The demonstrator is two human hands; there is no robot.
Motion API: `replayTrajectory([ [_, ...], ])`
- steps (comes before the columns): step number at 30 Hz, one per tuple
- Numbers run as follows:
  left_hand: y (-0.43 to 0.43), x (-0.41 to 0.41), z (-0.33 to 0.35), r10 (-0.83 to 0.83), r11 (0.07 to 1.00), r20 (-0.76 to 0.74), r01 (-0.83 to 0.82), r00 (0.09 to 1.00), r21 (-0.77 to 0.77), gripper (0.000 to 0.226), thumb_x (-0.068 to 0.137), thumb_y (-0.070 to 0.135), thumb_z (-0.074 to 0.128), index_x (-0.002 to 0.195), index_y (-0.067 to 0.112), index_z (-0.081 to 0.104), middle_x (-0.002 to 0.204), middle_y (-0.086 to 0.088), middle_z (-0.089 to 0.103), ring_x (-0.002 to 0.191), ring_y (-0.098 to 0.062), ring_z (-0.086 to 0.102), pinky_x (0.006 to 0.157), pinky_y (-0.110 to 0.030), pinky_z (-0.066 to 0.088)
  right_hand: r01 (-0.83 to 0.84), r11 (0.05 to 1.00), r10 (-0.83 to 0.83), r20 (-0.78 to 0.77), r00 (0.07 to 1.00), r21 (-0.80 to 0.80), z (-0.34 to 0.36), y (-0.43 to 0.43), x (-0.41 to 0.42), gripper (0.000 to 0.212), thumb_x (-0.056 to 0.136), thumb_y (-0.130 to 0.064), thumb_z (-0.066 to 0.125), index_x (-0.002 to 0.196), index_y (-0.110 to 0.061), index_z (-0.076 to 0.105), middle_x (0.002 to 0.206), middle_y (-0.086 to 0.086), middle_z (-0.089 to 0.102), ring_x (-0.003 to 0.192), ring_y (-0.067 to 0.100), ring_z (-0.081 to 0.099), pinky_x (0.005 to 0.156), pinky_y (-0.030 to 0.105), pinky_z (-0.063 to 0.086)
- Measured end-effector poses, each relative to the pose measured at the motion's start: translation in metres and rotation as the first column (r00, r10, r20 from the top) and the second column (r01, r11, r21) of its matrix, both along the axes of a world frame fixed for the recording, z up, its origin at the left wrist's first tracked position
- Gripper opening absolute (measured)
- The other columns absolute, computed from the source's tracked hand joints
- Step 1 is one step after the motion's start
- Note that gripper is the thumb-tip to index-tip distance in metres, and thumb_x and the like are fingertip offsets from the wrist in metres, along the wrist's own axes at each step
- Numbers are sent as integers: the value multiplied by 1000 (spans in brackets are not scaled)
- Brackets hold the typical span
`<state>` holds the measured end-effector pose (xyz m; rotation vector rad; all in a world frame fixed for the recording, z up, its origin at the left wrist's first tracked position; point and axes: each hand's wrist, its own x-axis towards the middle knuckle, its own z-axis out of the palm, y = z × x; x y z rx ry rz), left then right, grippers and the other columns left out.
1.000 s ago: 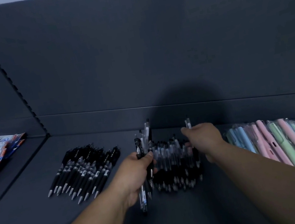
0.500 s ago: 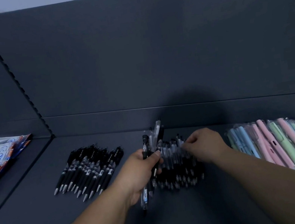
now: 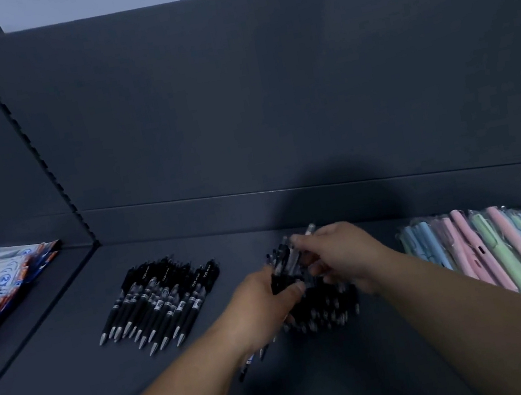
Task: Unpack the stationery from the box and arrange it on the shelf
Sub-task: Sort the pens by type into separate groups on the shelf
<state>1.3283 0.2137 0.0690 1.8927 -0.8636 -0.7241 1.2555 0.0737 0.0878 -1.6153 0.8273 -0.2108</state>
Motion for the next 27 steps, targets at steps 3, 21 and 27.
replayTrajectory([
  [3,4,5,1,28,999,-33,-27,999,29,11,92,24,61,83,18,60,54,10,56,40,2,47,43,-13,36,106,974,-127,95,987,200,1,-15,-3,21,98,-27,53,93,-9,60,71,6,63,50,13,56,41,21,44],
  [21,11,15,8,161,973,-614,-228,773,-32,13,94,20,57,104,12,62,77,-2,70,55,-11,59,51,-22,46,93,975,-91,18,996,-204,-26,-14,8,37,88,-45,65,91,-8,69,70,3,65,45,7,54,44,18,43],
  [27,10,11,11,52,990,-603,-120,796,-73,13,96,20,54,103,13,62,79,-4,69,57,-12,61,50,-24,45,-122,943,105,71,992,311,-12,5,10,18,89,-30,67,90,-12,65,67,-2,63,50,7,51,43,18,40],
])
